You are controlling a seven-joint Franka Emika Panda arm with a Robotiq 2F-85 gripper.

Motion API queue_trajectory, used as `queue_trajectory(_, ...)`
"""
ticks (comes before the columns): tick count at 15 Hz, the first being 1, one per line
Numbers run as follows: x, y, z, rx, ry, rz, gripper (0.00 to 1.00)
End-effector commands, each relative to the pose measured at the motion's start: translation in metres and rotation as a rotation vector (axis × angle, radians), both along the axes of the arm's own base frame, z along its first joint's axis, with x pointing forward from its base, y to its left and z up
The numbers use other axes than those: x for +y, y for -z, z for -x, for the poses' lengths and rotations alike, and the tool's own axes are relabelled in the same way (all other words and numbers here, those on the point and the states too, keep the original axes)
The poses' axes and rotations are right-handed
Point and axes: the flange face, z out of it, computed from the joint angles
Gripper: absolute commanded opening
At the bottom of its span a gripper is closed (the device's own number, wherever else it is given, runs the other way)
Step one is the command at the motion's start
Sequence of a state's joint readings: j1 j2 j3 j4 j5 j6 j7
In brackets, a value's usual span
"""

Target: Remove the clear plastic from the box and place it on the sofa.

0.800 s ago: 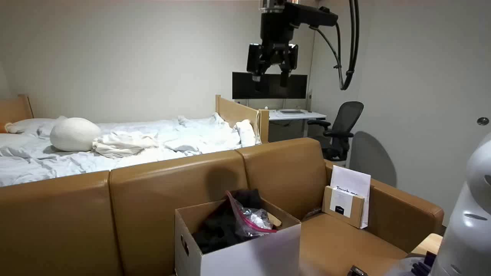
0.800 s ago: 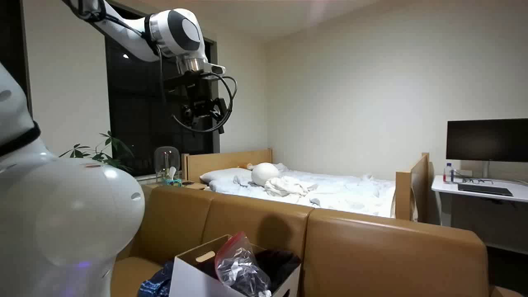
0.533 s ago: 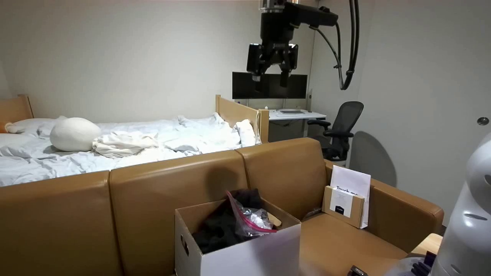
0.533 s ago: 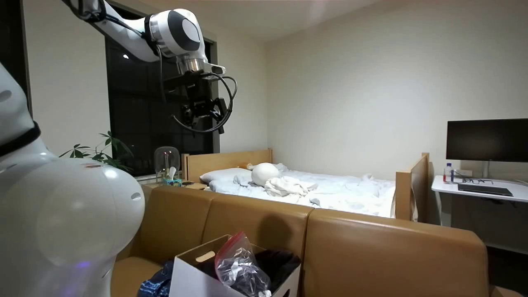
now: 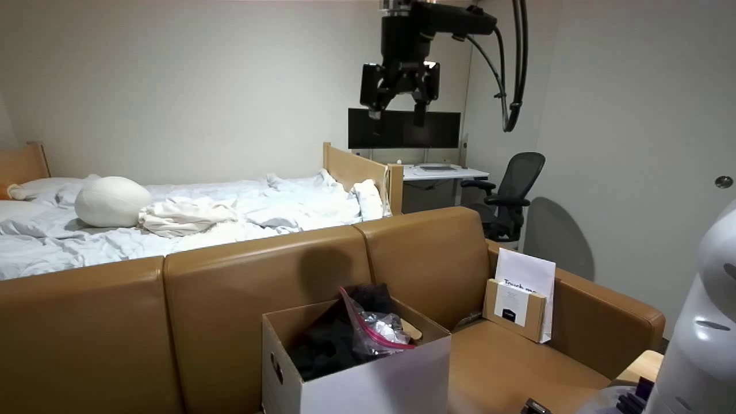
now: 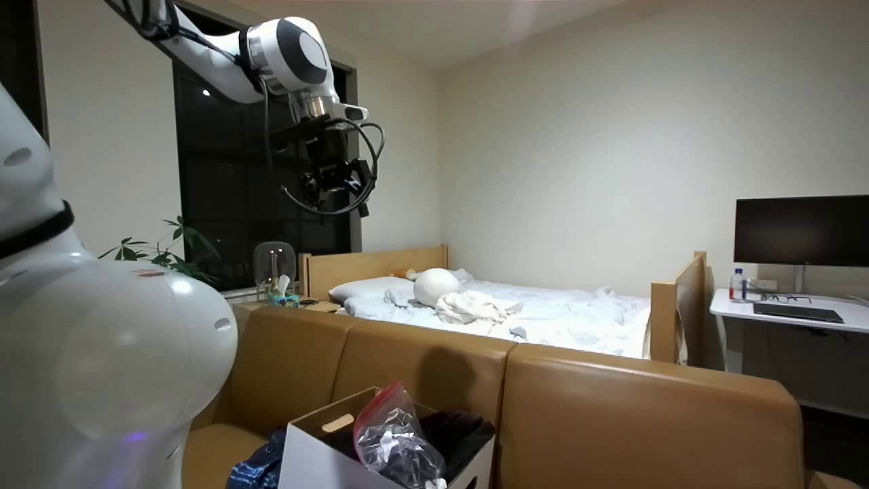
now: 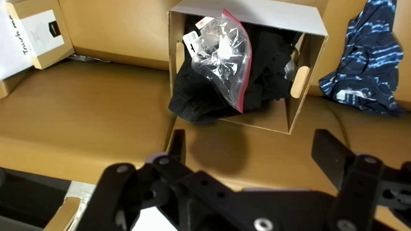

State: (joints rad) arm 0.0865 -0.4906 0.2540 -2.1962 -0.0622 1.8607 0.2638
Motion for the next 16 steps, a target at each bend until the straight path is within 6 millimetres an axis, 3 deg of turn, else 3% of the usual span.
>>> queue_trajectory(1, 0.033, 0.017, -0.063, -0.002, 0.17, 0.076, 1.0)
queue_trajectory(4, 0.04, 0.047, -0.109, 0.055, 0.274, 0.009, 1.0)
queue_trajectory(6, 0.037, 0.09, -0.138, 0.158, 0.289, -0.038, 1.0)
queue_trajectory(9, 0.029, 0.151, -0.161, 0.317, 0.334, -0.084, 1.0)
queue_trajectory(13, 0.024, 0.171, -0.165, 0.337, 0.354, -0.097, 1.0)
queue_trajectory(16, 0.027, 0.165, -0.167, 0.339, 0.354, -0.104, 1.0)
